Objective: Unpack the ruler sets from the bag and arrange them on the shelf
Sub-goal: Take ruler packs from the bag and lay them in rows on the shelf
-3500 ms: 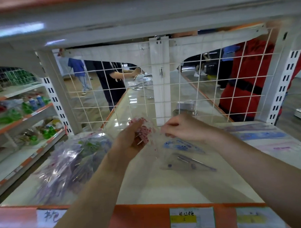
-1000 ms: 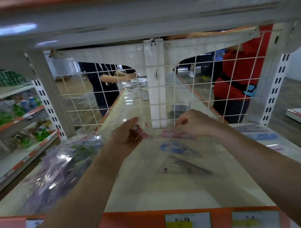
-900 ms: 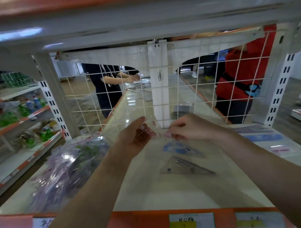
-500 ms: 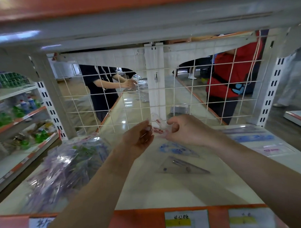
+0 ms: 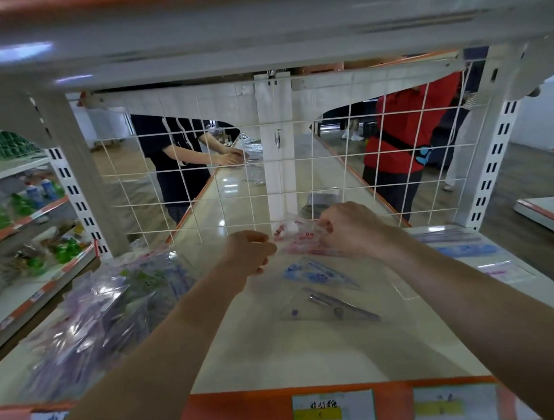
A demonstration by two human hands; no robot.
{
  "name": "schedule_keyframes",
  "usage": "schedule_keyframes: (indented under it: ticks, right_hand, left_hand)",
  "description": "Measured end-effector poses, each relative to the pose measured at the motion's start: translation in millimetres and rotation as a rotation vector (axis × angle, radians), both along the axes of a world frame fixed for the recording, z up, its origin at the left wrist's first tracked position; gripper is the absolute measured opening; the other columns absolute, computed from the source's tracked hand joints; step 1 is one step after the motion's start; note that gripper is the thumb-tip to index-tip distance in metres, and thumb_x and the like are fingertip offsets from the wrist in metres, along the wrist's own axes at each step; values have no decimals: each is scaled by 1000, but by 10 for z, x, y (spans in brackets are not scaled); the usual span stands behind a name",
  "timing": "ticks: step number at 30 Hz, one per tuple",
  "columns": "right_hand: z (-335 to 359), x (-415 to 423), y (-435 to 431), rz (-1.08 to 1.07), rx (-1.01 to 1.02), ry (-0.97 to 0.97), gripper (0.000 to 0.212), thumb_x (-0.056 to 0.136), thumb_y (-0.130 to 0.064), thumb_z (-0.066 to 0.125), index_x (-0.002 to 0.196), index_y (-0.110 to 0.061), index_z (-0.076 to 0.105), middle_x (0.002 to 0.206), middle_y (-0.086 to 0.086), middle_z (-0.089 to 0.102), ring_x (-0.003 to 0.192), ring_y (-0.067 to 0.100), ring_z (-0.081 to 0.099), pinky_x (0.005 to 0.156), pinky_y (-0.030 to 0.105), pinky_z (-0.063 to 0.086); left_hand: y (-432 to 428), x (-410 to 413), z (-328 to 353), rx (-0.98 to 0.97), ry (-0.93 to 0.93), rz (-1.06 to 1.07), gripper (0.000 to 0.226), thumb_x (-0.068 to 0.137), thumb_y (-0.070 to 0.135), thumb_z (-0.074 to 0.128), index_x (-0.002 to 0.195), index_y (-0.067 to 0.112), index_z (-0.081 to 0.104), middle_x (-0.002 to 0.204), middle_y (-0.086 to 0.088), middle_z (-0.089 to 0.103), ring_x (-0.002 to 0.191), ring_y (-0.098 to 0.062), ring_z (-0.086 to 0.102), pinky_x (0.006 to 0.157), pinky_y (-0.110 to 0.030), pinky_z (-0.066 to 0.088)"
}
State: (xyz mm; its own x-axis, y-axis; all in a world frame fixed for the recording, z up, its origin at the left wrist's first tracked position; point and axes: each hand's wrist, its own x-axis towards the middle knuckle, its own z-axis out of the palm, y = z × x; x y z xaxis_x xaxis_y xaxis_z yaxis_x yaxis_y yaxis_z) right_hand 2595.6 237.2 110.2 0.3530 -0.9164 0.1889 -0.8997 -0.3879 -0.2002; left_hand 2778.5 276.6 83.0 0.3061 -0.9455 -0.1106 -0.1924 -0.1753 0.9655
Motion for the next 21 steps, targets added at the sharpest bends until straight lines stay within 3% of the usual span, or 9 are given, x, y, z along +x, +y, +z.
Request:
schedule_keyframes:
  ticks: [3, 7, 9, 11, 16, 21]
  right_hand:
    - [-70, -37, -99, -51, 57, 9, 22, 84, -15, 62, 102, -3, 69, 97, 12, 69, 86, 26, 65, 74, 37, 53]
    - [-170, -61, -227, -69, 95, -3, 22, 85, -15, 65, 103, -4, 70, 101, 11, 70, 90, 25, 65, 77, 33, 52]
    - [-217, -74, -293, -78, 95, 1, 16, 84, -16, 65, 96, -7, 70, 96, 9, 68, 89, 25, 64, 71, 30, 50]
    - [-240, -90, -338, -88, 95, 6, 11, 83, -17, 65, 87, -7, 68, 90, 8, 66, 85, 26, 62, 63, 26, 44]
    - [-271, -99, -399, -108, 114, 23, 28, 86, -19, 67, 109, -3, 66, 101, 10, 66, 86, 23, 60, 63, 24, 40]
    - [-310, -65, -480, -123, 167, 39, 26, 88, -21, 64, 109, -6, 65, 106, 12, 67, 85, 24, 61, 67, 28, 44]
  left_hand:
    - [-70, 28, -76, -37, -233, -13, 31, 82, 6, 69, 112, 6, 63, 87, -7, 59, 63, -14, 53, 53, -21, 43]
    - [-170, 52, -129, -59, -655, -42, 35, 84, 18, 66, 118, 13, 62, 106, -5, 62, 94, -21, 58, 80, -27, 47]
    - [-213, 43, -117, -61, -784, -62, 38, 84, 23, 65, 121, 16, 60, 115, -6, 61, 103, -24, 58, 90, -32, 48]
    - [-239, 24, -90, -67, -838, -81, 39, 85, 23, 64, 123, 17, 59, 119, -6, 60, 106, -24, 57, 91, -32, 47]
    - [-265, 33, -94, -95, -954, -89, 40, 87, 23, 62, 125, 15, 57, 122, -6, 59, 112, -24, 55, 92, -31, 44]
    - [-253, 88, -131, -83, -987, -87, 41, 85, 24, 63, 124, 16, 59, 121, -6, 59, 110, -24, 56, 89, -30, 44]
